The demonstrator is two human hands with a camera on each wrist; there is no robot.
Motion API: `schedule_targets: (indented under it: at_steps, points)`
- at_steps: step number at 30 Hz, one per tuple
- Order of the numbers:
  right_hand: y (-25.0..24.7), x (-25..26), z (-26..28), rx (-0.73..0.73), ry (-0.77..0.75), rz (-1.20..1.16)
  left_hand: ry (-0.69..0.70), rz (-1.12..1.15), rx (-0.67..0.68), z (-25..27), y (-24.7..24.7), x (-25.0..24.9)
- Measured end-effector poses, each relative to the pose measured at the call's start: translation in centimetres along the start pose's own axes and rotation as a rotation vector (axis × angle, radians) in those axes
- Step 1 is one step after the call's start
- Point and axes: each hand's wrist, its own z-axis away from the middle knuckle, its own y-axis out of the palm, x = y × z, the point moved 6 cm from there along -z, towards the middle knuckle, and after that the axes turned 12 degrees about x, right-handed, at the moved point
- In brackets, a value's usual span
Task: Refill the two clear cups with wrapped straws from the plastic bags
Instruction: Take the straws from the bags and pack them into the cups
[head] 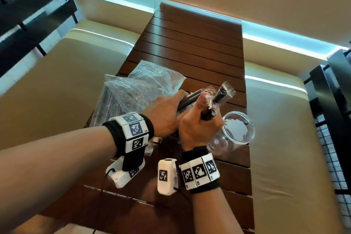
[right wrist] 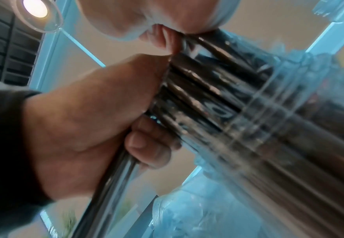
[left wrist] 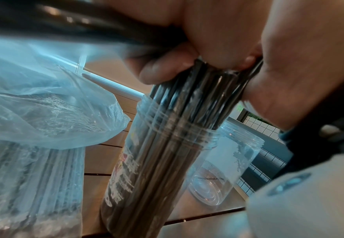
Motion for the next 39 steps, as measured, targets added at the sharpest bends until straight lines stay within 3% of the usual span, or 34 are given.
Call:
schedule_targets:
  at_steps: [3, 7, 11, 18, 21, 24, 27, 29, 32, 34, 39]
  points:
    - [-0.2, -1.5, 0.3, -0.029, 0.129, -0.023, 0.008, -0.003, -0.022, 0.0, 0.2, 0.0]
    - [0.3, -0.1, 0.6, 0.036, -0.063, 0.127, 0.029, 0.016, -0.006, -0.1, 0.3, 0.3]
    - [0.3, -1.3, 0.0, 0.105, 0.003, 0.171, 0.035, 0.001, -0.03, 0.0, 0.2, 0.3]
    - [0.1, -1.0, 0.2, 0.444, 0.002, 0.198, 0.032, 0.024, -0.005, -0.1, 0.2, 0.5]
    - [-1.1, 2.4, -1.3, 0.435, -0.101, 0.044, 0.036, 0.001, 0.007, 0.0, 0.2, 0.2]
    - [-1.2, 6.8, -3.3, 0.366, -0.301, 0.066, 0.037, -0.014, 0.022, -0.1, 0.4, 0.3]
    - [1.2, 7.7, -4.2, 0.507, -0.357, 0.204, 0.058, -0.035, 0.056, -0.5, 0.6, 0.6]
    - [2.1, 6.3, -3.8, 0.583, -0.352, 0.441, 0.069, -0.034, 0.06, -0.7, 0.6, 0.7]
    - [1.2, 5.0, -3.2, 0.496, -0.414, 0.633, 0.031, 0.025, 0.044, -0.4, 0.3, 0.7]
    - [0.7, 4.3, -3.0, 0.433, -0.449, 0.598, 0.023, 0.035, 0.029, -0.2, 0.1, 0.4]
    - [0.6, 1.5, -1.4, 0.456, -0.426, 0.556, 0.059, 0.007, -0.006, -0.2, 0.4, 0.6]
